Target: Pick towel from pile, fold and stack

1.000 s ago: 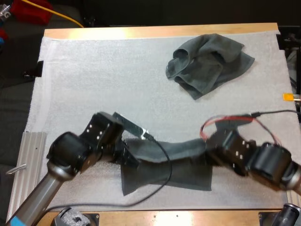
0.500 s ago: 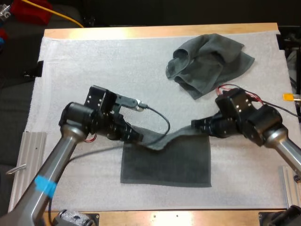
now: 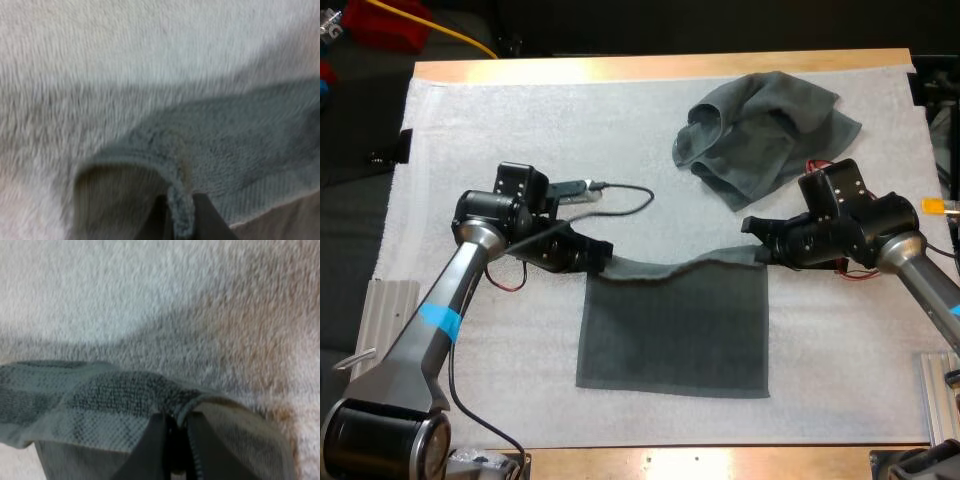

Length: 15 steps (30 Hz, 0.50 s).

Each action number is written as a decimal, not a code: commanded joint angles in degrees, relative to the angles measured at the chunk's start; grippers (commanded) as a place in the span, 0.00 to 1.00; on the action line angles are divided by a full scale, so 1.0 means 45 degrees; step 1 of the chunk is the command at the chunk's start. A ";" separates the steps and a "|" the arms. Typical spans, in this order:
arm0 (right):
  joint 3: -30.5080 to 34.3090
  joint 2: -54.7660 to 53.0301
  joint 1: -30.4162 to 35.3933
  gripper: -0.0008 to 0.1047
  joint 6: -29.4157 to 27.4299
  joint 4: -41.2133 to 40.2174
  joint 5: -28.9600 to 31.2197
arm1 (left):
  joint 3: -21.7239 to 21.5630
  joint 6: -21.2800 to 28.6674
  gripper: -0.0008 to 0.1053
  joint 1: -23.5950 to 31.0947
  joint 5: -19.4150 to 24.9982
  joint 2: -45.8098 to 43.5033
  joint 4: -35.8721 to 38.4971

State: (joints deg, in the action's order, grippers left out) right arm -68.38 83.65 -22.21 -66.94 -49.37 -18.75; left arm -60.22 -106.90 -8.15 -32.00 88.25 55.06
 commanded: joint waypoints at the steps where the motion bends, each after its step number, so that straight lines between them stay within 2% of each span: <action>1: -0.0012 0.0071 0.0090 0.02 0.0056 0.0081 -0.0219 | -0.0021 -0.0236 0.01 0.0069 -0.0462 -0.0010 -0.0366; 3: -0.0012 0.0233 0.0092 0.02 0.0269 0.0337 -0.0219 | -0.0021 -0.0337 0.02 0.0159 -0.0662 0.0036 -0.0697; 5: -0.0012 0.0390 0.0092 0.02 0.0433 0.0654 -0.0219 | -0.0021 -0.0483 0.08 0.0162 -0.0678 0.0037 -0.0959; 11: -0.0012 0.0542 0.0092 0.03 0.0974 0.1237 0.0090 | -0.0021 -0.0898 0.46 0.0162 -0.0678 0.0037 -0.1627; 13: -0.0012 0.0542 0.0092 0.08 0.1322 0.1427 0.0217 | -0.0021 -0.1130 0.58 0.0162 -0.0678 0.0037 -0.1766; 15: -0.0012 0.0542 0.0092 0.16 0.1426 0.1580 0.0215 | -0.0021 -0.1246 0.64 0.0162 -0.0678 0.0037 -0.1826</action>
State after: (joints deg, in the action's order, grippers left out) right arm -68.38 86.15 -22.14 -60.78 -42.26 -17.92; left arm -60.22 -111.85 -7.34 -34.62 88.50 47.30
